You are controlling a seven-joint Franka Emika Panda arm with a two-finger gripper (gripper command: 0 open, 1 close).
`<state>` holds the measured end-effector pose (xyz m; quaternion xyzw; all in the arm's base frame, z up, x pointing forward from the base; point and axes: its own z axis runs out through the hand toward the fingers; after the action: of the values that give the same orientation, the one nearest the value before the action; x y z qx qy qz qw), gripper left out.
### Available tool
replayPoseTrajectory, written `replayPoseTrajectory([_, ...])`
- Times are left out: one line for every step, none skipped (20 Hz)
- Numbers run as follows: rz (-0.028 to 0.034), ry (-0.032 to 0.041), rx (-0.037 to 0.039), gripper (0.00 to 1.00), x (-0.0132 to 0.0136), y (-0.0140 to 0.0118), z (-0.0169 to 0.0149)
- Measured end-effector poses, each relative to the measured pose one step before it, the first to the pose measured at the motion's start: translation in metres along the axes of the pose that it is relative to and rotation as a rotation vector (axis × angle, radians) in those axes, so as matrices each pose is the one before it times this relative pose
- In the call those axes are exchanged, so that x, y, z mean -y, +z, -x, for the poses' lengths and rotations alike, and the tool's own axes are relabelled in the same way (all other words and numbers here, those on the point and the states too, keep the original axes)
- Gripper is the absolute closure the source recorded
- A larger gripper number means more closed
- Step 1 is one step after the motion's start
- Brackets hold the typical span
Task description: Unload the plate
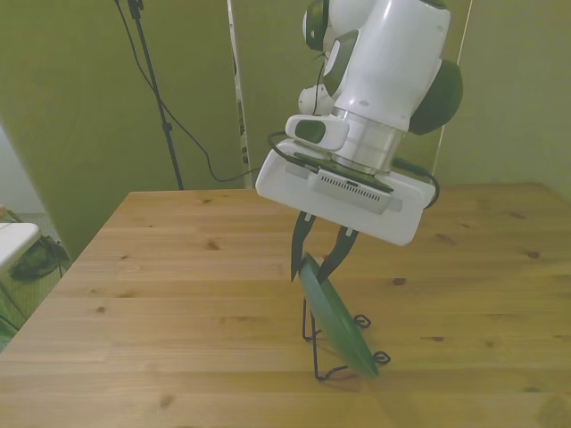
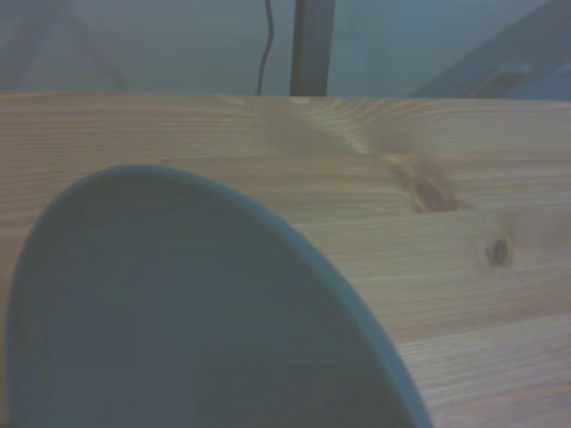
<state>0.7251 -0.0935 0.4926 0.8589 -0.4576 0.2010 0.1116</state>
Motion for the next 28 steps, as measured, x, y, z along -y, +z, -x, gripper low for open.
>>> replayPoseTrajectory([-0.00243, 0.00080, -0.00226, 1.00, 0.00027, -0.00152, -0.00086])
replayPoseTrajectory([-0.00303, 0.00111, -0.00281, 1.00, 0.00032, -0.00187, -0.00106])
replayPoseTrajectory([-0.00322, 0.00123, -0.00269, 1.00, 0.00038, -0.00205, -0.00108])
replayPoseTrajectory([-0.00268, 0.00056, -0.00195, 1.00, 0.00045, -0.00161, -0.00063])
replayPoseTrajectory([-0.00230, 0.00045, -0.00161, 1.00, 0.00045, -0.00137, -0.00046])
replayPoseTrajectory([-0.00150, 0.00029, -0.00122, 1.00, 0.00027, -0.00097, -0.00034])
replayPoseTrajectory([-0.00152, 0.00000, -0.00102, 1.00, 0.00028, -0.00111, -0.00014])
replayPoseTrajectory([-0.00244, 0.00004, -0.00156, 1.00, 0.00031, -0.00193, -0.00017])
replayPoseTrajectory([-0.00420, -0.00012, -0.00246, 1.00, 0.00042, -0.00346, -0.00014])
replayPoseTrajectory([-0.00638, -0.00019, -0.00365, 1.00, 0.00060, -0.00562, -0.00018])
replayPoseTrajectory([-0.00706, -0.00081, -0.00393, 1.00, 0.00082, -0.00761, 0.00016])
replayPoseTrajectory([-0.00894, -0.00130, -0.00533, 1.00, 0.00117, -0.00926, 0.00026])
replayPoseTrajectory([-0.01200, -0.00157, -0.00540, 1.00, 0.00177, -0.01117, 0.00078])
replayPoseTrajectory([-0.01916, -0.00441, -0.00368, 1.00, 0.00418, -0.01264, 0.00302])
replayPoseTrajectory([-0.02463, -0.00597, 0.00141, 1.00, 0.00607, -0.01346, 0.00512])
replayPoseTrajectory([-0.03062, -0.00199, 0.01728, 1.00, 0.00759, -0.01154, 0.00760])
replayPoseTrajectory([-0.03642, 0.00035, 0.03101, 1.00, 0.00912, -0.01091, 0.01020])
replayPoseTrajectory([-0.03759, 0.00133, 0.03764, 1.00, 0.00994, -0.00783, 0.01146])
replayPoseTrajectory([-0.03755, 0.00064, 0.04206, 1.00, 0.00982, -0.00511, 0.01177])
replayPoseTrajectory([-0.03374, -0.00004, 0.04057, 1.00, 0.00884, -0.00212, 0.01087])
replayPoseTrajectory([-0.03247, 0.00124, 0.03778, 1.00, 0.00763, 0.00092, 0.00910])
replayPoseTrajectory([-0.03200, -0.00094, 0.03922, 1.00, 0.00680, 0.00343, 0.00816])
replayPoseTrajectory([-0.02793, -0.00568, 0.04642, 1.00, 0.00485, 0.00602, 0.00687])
replayPoseTrajectory([-0.02426, -0.00648, 0.04769, 1.00, 0.00308, 0.00746, 0.00535])
replayPoseTrajectory([-0.02012, -0.00800, 0.04391, 1.00, 0.00185, 0.00741, 0.00462])
replayPoseTrajectory([-0.01293, -0.00808, 0.03952, 1.00, 0.00027, 0.00775, 0.00542])
replayPoseTrajectory([-0.00673, -0.01031, 0.03462, 1.00, -0.00026, 0.00764, 0.00761])
replayPoseTrajectory([-0.00267, -0.01299, 0.02729, 1.00, -0.00063, 0.00758, 0.00977])
